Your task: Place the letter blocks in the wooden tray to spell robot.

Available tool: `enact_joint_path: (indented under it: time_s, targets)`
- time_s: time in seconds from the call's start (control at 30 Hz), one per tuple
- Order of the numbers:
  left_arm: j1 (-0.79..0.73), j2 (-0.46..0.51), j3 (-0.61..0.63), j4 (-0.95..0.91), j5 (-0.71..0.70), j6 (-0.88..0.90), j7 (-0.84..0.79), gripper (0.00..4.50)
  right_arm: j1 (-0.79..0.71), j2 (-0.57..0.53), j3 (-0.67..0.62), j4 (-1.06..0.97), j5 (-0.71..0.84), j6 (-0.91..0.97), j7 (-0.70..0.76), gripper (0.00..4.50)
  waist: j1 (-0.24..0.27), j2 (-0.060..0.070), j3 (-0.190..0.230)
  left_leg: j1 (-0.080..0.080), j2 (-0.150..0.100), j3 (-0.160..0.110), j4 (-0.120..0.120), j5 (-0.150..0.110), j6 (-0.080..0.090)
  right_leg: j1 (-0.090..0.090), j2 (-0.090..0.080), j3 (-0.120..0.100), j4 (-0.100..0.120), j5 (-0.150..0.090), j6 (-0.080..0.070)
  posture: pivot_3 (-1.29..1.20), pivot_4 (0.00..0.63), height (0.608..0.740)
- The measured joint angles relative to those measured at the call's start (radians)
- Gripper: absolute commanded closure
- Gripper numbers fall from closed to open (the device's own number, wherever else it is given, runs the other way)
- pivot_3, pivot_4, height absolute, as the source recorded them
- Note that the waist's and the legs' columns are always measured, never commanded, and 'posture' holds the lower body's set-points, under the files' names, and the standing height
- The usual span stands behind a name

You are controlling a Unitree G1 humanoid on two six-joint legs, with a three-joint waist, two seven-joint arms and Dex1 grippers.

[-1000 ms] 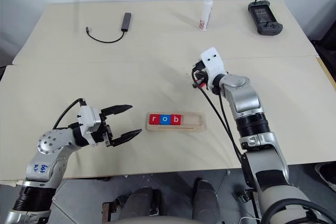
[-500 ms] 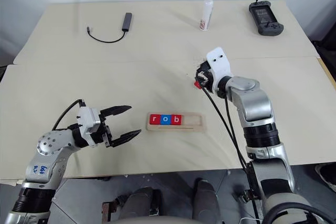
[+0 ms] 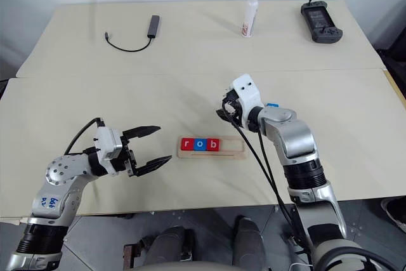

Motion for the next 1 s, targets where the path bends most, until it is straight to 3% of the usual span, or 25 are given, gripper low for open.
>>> enact_joint_path:
  time_s: [0.33, 0.93, 1.0]
  targets:
    - [0.000, 0.000, 0.000, 0.000, 0.001, 0.001, 0.002, 0.00, -0.022, -0.023, -0.009, 0.123, -0.022, -0.052, -0.031, 1.91, 0.001, 0.000, 0.000, 0.001, 0.000, 0.000, 0.000, 0.000, 0.000, 0.000, 0.000, 0.000, 0.000, 0.000, 0.000, 0.00, 0.150, 0.740]
    - [-0.004, 0.000, -0.001, 0.000, 0.001, 0.016, -0.003, 0.00, -0.006, -0.126, -0.091, 0.120, -0.028, -0.006, -0.054, 1.91, 0.000, 0.000, 0.000, 0.000, 0.000, 0.000, 0.000, 0.000, 0.000, 0.000, 0.000, 0.000, 0.000, 0.000, 0.000, 0.00, 0.150, 0.740]
    - [-0.008, 0.000, -0.001, 0.000, 0.001, 0.016, -0.004, 0.00, -0.010, -0.117, -0.111, 0.118, -0.018, 0.013, -0.069, 1.53, -0.001, 0.000, 0.000, 0.000, 0.000, 0.000, 0.000, 0.000, 0.000, 0.000, 0.000, 0.000, 0.000, 0.000, 0.000, 0.00, 0.150, 0.740]
